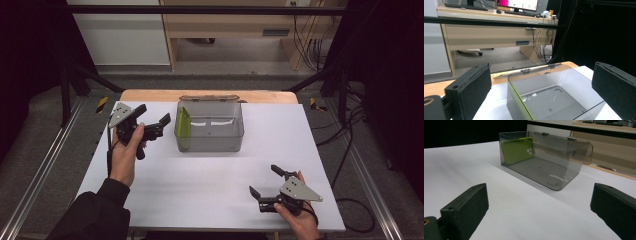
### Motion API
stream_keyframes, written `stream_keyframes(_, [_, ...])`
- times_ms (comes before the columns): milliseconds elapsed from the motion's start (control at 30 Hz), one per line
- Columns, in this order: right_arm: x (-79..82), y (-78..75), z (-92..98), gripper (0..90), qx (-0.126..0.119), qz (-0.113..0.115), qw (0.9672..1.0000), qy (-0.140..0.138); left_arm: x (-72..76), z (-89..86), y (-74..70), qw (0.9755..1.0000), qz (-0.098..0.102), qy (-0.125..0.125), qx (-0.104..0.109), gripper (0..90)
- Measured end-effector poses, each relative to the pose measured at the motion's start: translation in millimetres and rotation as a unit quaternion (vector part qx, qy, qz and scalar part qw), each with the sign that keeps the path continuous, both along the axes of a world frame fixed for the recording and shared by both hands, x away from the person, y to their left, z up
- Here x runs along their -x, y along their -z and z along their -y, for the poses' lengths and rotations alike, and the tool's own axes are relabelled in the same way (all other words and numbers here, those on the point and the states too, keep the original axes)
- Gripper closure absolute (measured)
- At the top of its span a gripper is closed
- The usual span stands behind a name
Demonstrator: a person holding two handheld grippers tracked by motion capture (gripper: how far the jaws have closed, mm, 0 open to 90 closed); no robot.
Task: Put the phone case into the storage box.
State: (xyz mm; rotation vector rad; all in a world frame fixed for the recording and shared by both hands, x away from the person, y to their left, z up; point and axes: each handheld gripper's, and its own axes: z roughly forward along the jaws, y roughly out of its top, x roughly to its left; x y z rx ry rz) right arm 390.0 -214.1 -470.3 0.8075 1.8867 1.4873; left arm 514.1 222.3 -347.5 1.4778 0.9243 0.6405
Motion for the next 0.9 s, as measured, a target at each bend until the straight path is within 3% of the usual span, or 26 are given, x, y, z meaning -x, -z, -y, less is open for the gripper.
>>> stream_keyframes(233, [-0.3,0.4,0.1,1.8,0.004,0.002,1.0000,0.001,7.9,-6.7,-4.2,0.9999,0.001,0.007,-0.010,2.2])
stream_keyframes(633, [0.4,0.3,-0.1,1.8,0.002,0.000,1.0000,0.000,22.6,-24.7,-11.1,0.9999,0.009,0.009,-0.003,2.0])
stream_keyframes(900, [-0.1,0.9,-0.1,1.8,0.003,-0.001,1.0000,0.001,32.8,-42.1,-14.5,0.9999,0.008,-0.007,-0.001,2.0])
